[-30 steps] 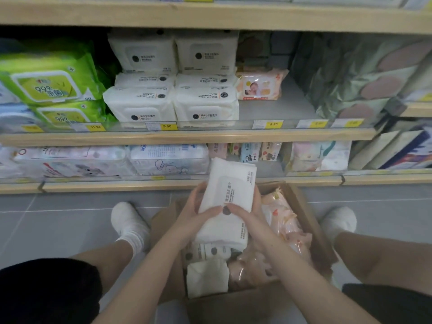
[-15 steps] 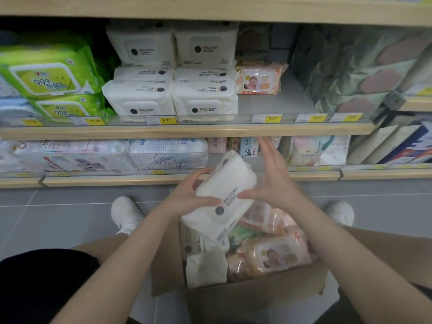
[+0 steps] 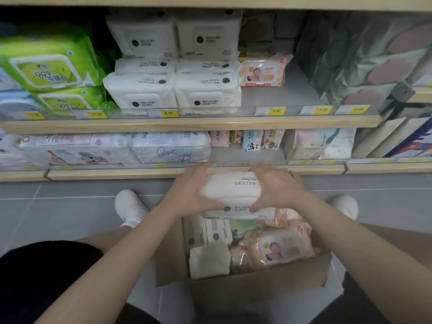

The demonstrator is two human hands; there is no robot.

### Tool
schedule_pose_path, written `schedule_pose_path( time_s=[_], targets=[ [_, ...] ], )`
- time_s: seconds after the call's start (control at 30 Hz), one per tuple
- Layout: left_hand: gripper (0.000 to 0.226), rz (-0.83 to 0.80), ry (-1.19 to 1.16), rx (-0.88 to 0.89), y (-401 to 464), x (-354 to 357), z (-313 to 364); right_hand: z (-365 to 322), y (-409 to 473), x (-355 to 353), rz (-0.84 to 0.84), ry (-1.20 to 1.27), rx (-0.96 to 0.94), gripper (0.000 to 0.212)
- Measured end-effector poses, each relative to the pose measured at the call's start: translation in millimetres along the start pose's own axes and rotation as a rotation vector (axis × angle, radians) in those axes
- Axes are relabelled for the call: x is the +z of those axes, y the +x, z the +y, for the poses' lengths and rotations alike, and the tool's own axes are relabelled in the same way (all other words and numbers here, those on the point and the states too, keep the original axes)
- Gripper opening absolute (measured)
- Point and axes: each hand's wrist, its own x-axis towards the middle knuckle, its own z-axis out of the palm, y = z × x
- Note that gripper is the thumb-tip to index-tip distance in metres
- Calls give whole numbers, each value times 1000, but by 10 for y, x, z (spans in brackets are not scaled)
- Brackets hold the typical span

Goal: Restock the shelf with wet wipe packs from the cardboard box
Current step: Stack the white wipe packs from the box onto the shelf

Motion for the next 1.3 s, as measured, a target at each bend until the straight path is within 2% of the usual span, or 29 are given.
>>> schedule_pose_path(
  time_s=[0.07,0.13,0.3,0.37,0.47,0.53,0.67,0.77,0.87,1.0,1.13,1.3],
  targets=[
    [128,16,-22,-75,-222,180,-175,116,-90,88,46,11,101,101],
    [124,-118,-4,-131,-457,484,-360,261,-166,207,62,34,170,97],
    [81,-511,285,53,-672,1173,-552,516,-268,394,22,57,270,108],
    [80,-576,321,64,-684,1315,-541,560,-276,423,40,83,292,109],
    [89,-577,363,57,-615,1416,-615,633,-254,466,54,129,325,110],
    [87,-580,406,122,-575,1443,-630,690,-245,493,35,181,358,115],
    [76,-567,471,265,-585,1497,-566,761,-251,538,27,286,402,121],
    [60,-455,550,378,-612,1581,-595,767,-251,545,25,314,412,117],
    [51,-509,545,314,-610,1613,-614,767,-245,523,9,342,415,115],
    [58,-579,550,244,-549,1629,-603,759,-241,496,12,371,431,107],
    [65,-605,530,204,-481,1616,-571,749,-254,491,13,390,426,108],
    [49,-611,530,232,-514,1568,-432,731,-299,507,38,384,424,106]
  ],
)
